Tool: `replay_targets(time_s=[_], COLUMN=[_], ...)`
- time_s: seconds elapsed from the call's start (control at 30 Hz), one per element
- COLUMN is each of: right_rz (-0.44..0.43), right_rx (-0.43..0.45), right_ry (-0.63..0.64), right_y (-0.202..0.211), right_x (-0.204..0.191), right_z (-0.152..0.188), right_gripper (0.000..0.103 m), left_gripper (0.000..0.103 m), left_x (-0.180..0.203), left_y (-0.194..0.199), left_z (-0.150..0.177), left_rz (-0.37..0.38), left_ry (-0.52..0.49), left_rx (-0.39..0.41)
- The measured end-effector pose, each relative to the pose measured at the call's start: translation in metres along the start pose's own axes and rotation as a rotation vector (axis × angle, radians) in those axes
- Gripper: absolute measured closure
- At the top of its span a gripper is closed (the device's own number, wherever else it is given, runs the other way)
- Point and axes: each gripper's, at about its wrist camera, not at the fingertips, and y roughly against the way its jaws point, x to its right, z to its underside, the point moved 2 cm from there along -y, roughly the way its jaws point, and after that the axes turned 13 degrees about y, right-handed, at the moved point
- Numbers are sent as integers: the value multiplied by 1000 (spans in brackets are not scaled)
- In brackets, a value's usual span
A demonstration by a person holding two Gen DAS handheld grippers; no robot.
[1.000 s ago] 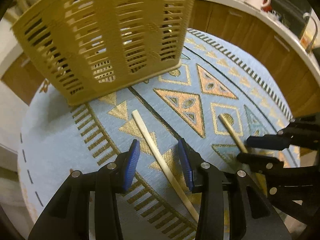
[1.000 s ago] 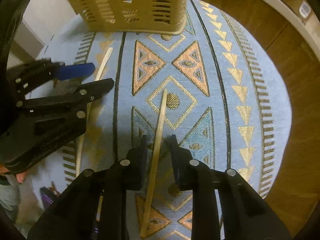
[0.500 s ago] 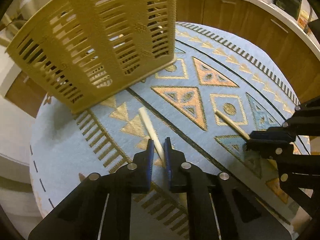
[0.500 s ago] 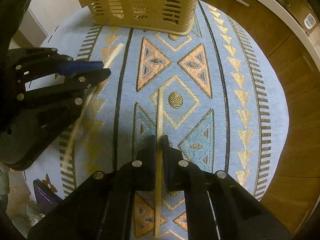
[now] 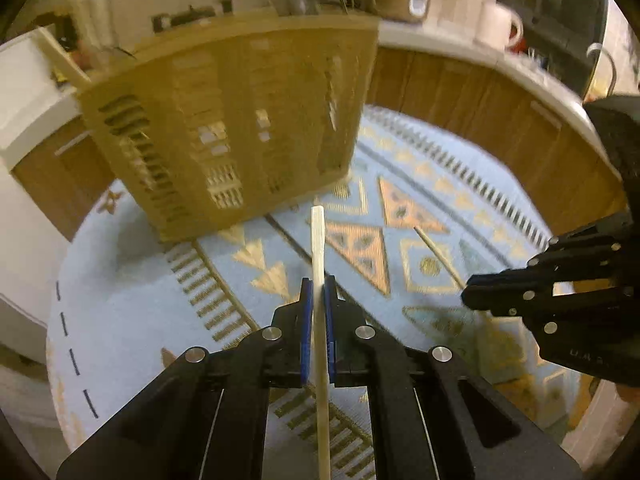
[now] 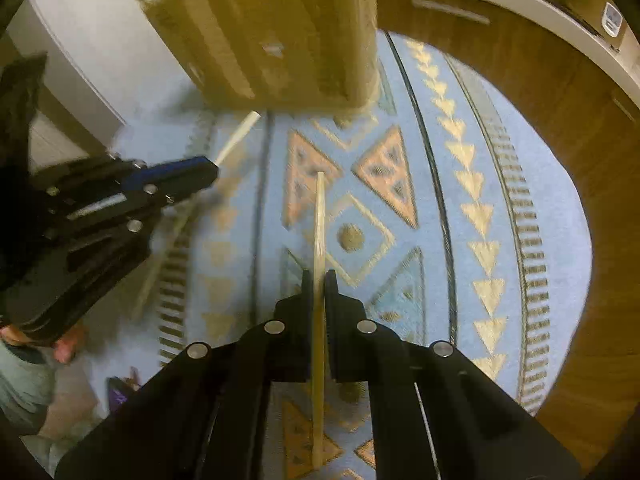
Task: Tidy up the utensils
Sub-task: 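Carry chopsticks over the basket with both tools and release them inside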
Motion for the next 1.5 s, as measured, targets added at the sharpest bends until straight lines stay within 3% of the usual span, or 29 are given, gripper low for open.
replay_targets(time_s=[0.17, 0.3, 0.5, 0.77, 0.97, 1.1, 1.33, 1.5], right_rz=[-26, -47, -46, -59, -53, -19, 53, 109], right_rx=[141, 261, 431, 585, 630, 634, 635, 604], right_ry=[21, 31, 41, 4, -11, -18, -15, -3], right_y=[39, 66, 109, 150, 176, 185, 198, 183], right_x=[-4, -14, -16, -3, 9, 17, 35, 41], right_z=[-4, -26, -54, -92, -116, -126, -141, -152], right_gripper=[99, 99, 99, 99, 100, 99, 99, 99], left_gripper=[99, 99, 99, 99, 99, 99, 99, 99], left_x=[-10, -9, -17, -22, -25, -27, -32, -39], left_y=[42, 59, 114, 173, 184, 171, 143, 124], left_z=[-9, -25, -55, -96, -128, -143, -155, -156], left_rz=[85, 110, 172, 226, 224, 184, 119, 92], left_ry=[77, 122, 162, 198, 199, 206, 201, 216], left_rx=[147, 208, 394, 628, 779, 882, 965, 981])
